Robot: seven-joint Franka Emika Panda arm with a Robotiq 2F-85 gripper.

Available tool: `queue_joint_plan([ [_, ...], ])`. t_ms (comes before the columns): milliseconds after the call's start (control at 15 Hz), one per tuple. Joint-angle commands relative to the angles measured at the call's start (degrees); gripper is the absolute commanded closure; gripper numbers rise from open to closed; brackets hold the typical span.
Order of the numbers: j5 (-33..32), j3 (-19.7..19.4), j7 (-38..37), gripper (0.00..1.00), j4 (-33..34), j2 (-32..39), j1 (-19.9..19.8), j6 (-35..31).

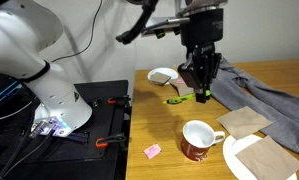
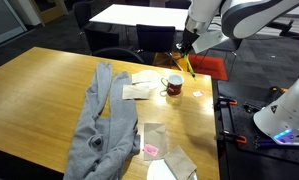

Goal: Remove the yellow pen from the maroon mug

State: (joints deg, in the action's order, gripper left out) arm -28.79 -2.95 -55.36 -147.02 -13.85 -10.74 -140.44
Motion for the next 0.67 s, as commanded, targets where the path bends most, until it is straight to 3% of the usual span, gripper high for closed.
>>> queue_joint_plan([
  [0,3.1,0.0,3.1,0.96,-1.8,-5.1,-1.1,6.2],
  [267,5.4,-0.6,3.3,0.96,-3.3,-6.8,-2.2,8.7],
  [600,7.7,-2.0,0.9,0.96,-7.0,-6.8,-4.8,5.6],
])
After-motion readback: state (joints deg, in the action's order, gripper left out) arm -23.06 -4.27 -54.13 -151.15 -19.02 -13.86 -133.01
